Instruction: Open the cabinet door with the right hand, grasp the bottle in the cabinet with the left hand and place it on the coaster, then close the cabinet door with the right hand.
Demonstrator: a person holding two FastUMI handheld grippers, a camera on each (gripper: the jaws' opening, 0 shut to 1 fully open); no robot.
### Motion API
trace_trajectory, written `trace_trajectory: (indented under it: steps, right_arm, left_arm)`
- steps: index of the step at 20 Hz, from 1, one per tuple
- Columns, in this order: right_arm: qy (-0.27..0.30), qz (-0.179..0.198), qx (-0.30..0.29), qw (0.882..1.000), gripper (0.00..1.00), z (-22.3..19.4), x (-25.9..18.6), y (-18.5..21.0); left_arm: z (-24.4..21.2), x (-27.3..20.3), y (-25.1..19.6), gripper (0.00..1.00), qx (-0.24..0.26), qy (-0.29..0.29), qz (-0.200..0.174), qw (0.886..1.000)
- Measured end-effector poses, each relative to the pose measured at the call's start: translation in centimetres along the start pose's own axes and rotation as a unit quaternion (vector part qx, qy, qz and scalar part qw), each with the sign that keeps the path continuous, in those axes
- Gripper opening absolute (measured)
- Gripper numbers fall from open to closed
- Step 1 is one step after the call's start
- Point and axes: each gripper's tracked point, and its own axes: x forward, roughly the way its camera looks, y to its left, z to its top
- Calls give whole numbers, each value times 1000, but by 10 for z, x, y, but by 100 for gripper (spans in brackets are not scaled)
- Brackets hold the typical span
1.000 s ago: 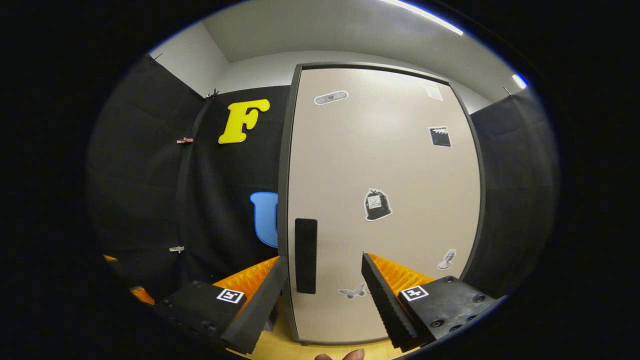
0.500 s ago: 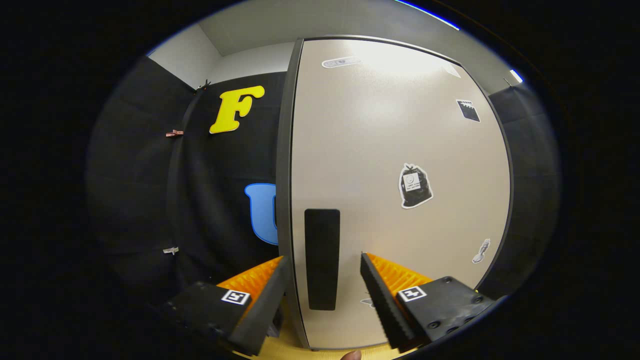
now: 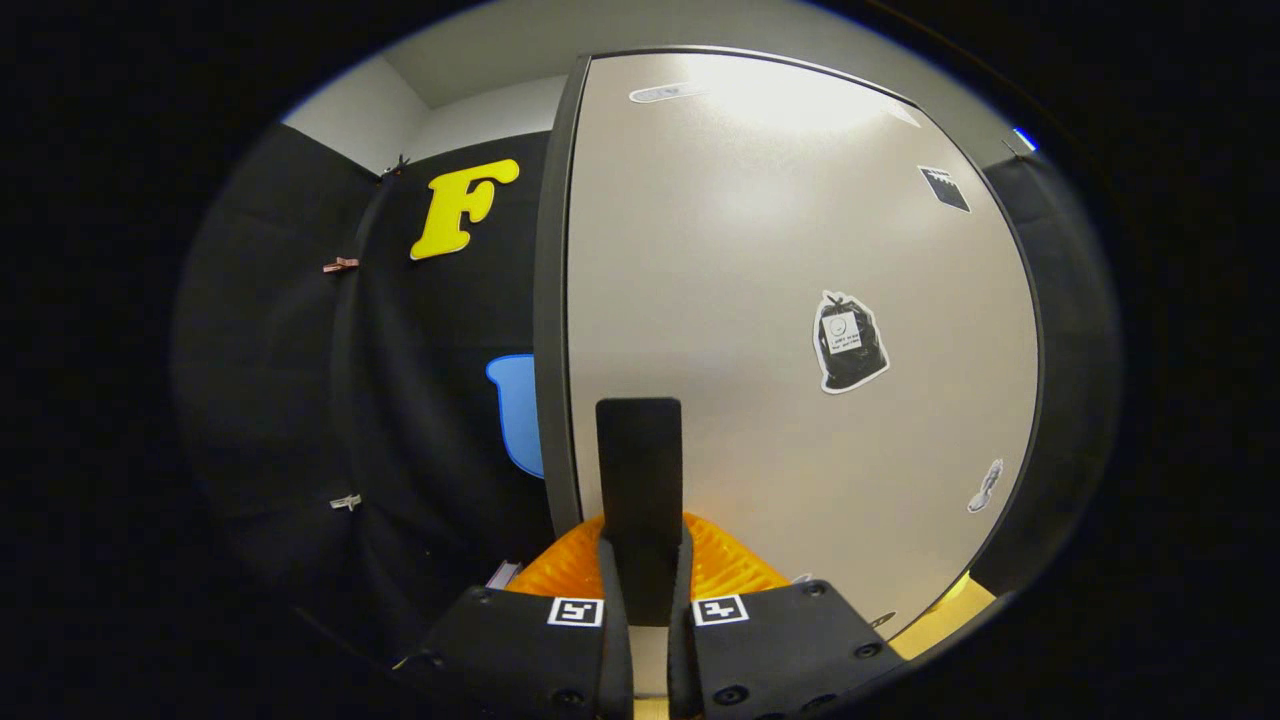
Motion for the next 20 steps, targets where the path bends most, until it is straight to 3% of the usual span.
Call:
trace_trajectory:
  steps: [4, 12, 20]
  right_arm:
    - [8, 30, 0, 1000, 18, 2, -16, 3]
    - [21, 89, 7, 996, 18, 18, -92, -6]
    - [31, 101, 4, 994, 18, 25, -146, -46]
  left_arm:
    - [6, -9, -3, 94, 3, -5, 2, 1000]
    - [16, -26, -23, 94, 1, -14, -3, 1000]
    - [22, -37, -63, 95, 6, -17, -24, 1000]
